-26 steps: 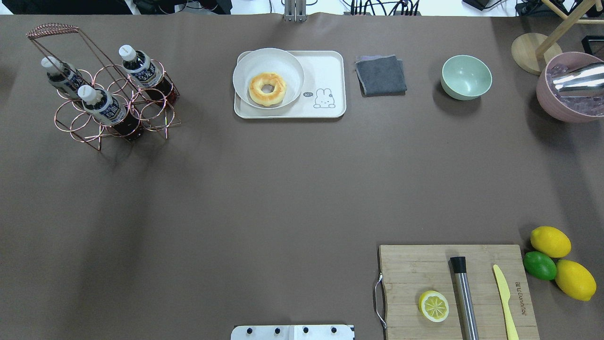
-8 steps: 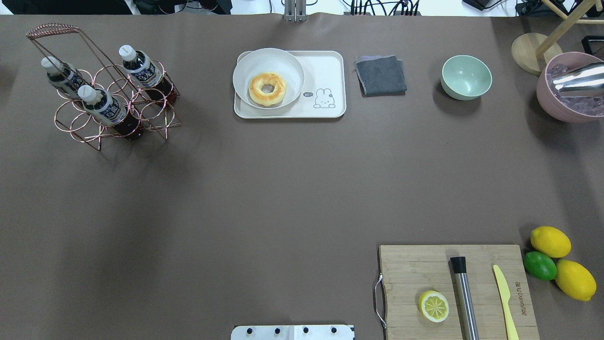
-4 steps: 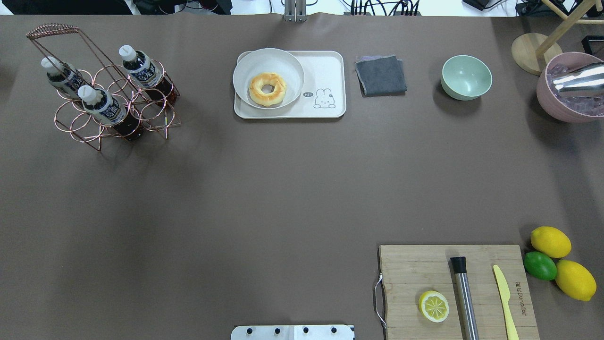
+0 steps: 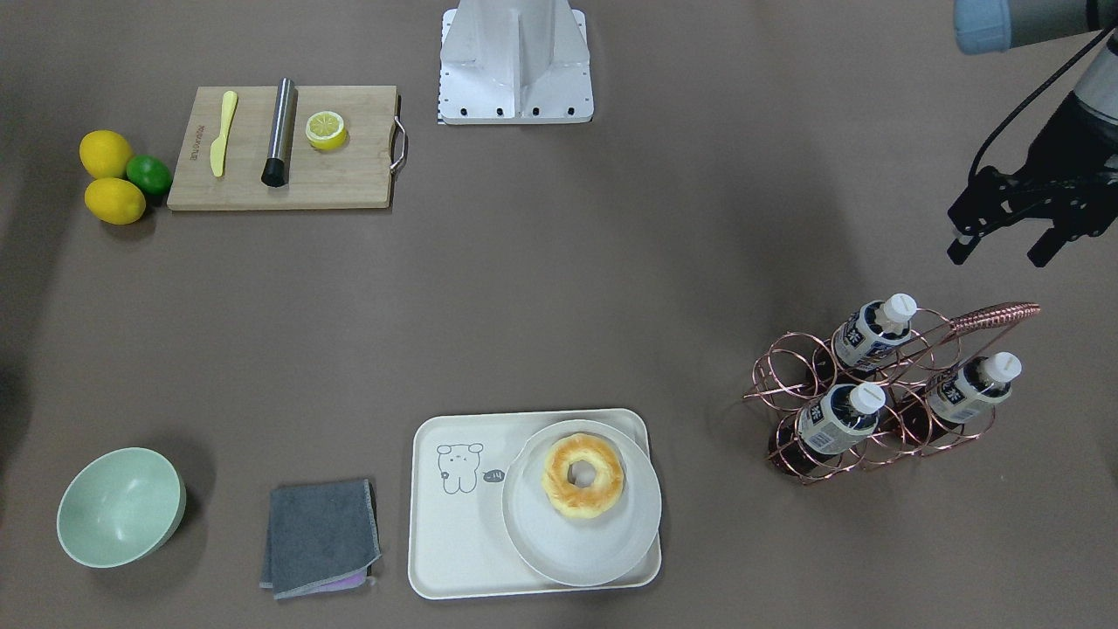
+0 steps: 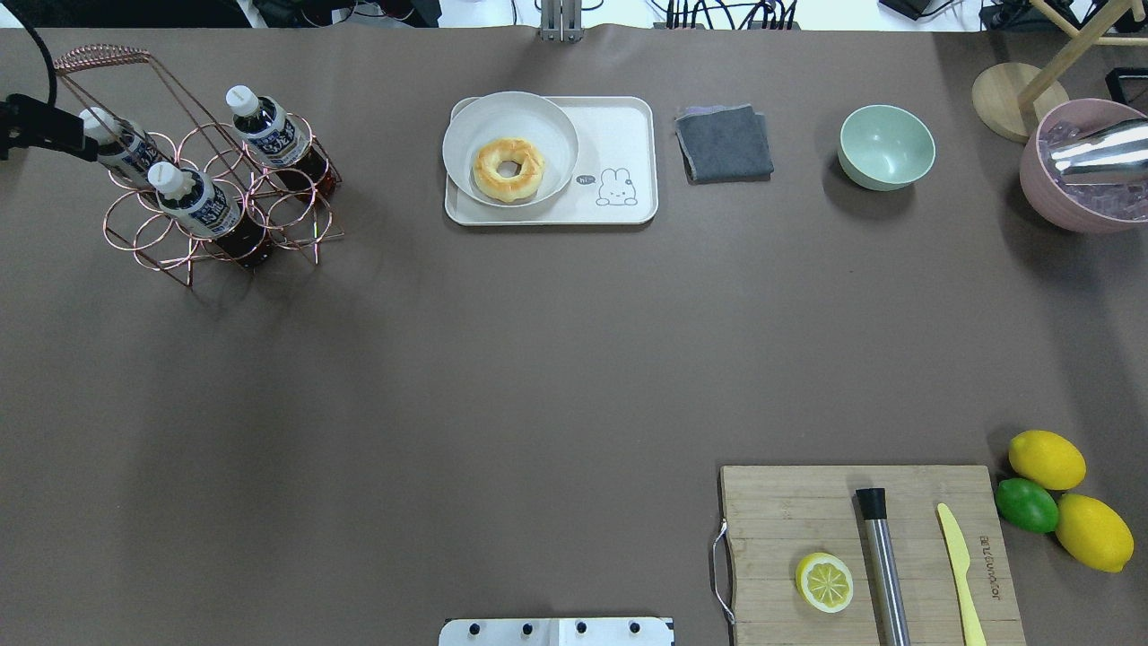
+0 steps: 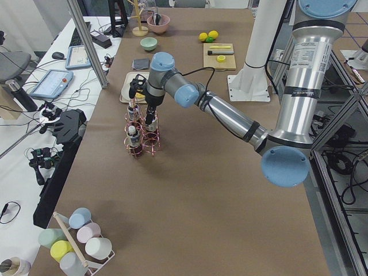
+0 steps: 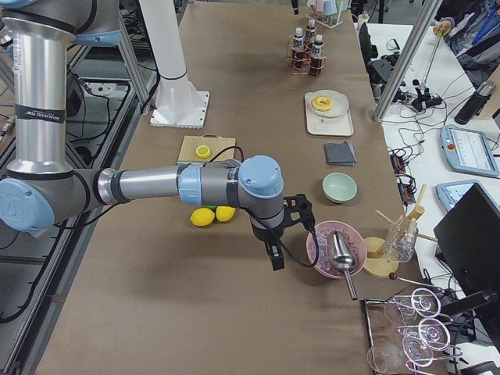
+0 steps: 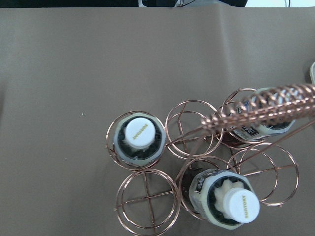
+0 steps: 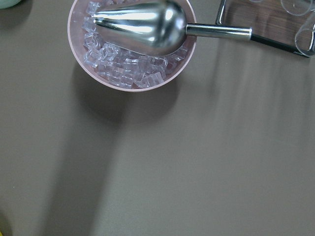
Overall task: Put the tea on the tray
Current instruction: 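Reach the left gripper down to a bottle in the copper rack and grasp it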
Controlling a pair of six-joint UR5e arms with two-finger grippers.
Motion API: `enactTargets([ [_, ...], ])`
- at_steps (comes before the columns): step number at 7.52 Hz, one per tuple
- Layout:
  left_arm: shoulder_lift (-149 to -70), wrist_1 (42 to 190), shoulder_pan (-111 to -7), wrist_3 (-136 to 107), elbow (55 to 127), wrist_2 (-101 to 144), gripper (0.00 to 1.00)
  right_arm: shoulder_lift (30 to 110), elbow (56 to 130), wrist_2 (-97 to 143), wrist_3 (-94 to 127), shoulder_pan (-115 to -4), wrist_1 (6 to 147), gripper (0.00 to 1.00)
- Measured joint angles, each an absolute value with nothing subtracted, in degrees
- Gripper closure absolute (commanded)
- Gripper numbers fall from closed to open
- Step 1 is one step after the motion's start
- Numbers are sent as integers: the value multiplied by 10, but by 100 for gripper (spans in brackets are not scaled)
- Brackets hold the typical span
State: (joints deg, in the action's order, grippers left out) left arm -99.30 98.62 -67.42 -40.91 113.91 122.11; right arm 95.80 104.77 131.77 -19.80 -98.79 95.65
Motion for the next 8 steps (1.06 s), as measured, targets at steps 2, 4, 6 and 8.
enactTargets([
  [2,-1016,986,-641,-434,1125,1189,3,960,1048,1318,-198,-988,957,0],
  [4,-1046,987,-627,-438,1088,1176,3,964,1048,1318,-198,-988,957,0],
  [6,-1061,987,-611,-447,1071,1175,12,965,1048,1319,-197,-988,957,0],
  [8,-1066,987,-585,-468,1069,1174,16,965,1048,1319,-197,-988,957,0],
])
